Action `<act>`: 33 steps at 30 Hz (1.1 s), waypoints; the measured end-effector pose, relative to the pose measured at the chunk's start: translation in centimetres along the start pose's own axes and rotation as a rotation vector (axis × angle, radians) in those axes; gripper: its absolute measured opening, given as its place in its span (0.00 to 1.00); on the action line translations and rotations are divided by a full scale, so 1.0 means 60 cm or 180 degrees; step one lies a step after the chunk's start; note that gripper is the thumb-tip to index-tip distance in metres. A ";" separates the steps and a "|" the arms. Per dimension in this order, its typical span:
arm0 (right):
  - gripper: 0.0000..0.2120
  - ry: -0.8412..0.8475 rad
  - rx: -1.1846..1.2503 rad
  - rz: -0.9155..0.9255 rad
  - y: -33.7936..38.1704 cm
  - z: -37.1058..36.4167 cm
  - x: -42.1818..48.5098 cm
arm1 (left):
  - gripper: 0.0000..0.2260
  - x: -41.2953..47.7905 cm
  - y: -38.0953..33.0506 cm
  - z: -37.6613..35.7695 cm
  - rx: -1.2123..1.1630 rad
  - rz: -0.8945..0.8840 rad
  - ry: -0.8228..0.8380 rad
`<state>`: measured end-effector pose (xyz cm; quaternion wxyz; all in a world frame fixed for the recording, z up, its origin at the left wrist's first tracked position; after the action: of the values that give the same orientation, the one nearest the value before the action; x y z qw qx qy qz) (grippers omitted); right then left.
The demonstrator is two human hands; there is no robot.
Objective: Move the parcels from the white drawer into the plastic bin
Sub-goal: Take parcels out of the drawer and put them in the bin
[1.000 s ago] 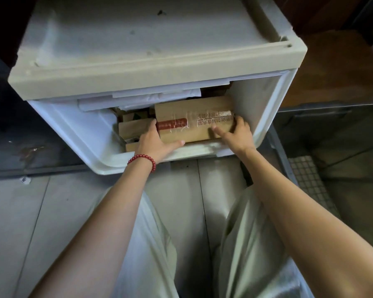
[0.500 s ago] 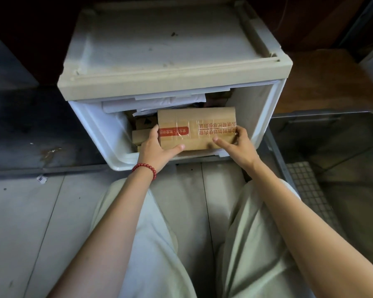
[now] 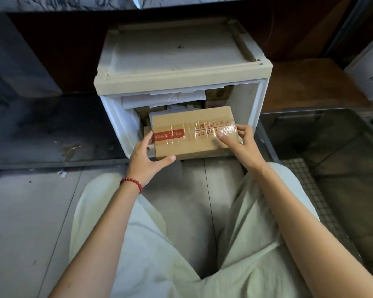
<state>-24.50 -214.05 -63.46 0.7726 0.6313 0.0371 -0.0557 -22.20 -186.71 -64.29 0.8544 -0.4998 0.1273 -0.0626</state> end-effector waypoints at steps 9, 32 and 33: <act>0.34 0.0713 0.0152 0.0049 0.009 -0.056 -0.016 | 0.53 -0.038 0.041 0.036 -0.0638 0.0151 0.0096; 0.19 0.0374 0.0158 -0.0034 -0.017 -0.032 0.012 | 0.32 -0.028 0.000 0.047 -0.0549 -0.0134 -0.0390; 0.19 0.0363 0.0230 -0.0073 -0.021 -0.031 0.014 | 0.32 -0.027 -0.004 0.046 -0.0574 -0.0154 -0.0401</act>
<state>-23.83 -212.53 -65.17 0.7453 0.6604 0.0861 -0.0298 -22.97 -184.13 -62.52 0.8105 -0.5805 0.0663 -0.0398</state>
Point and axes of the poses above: each hand's wrist, its own x-axis towards the middle knuckle, its own z-axis out of the back of the hand, y = z × x, the point moved 10 cm from there along x, towards the middle knuckle, and after that the axes turned 11 degrees about y, right-handed, at the moved point
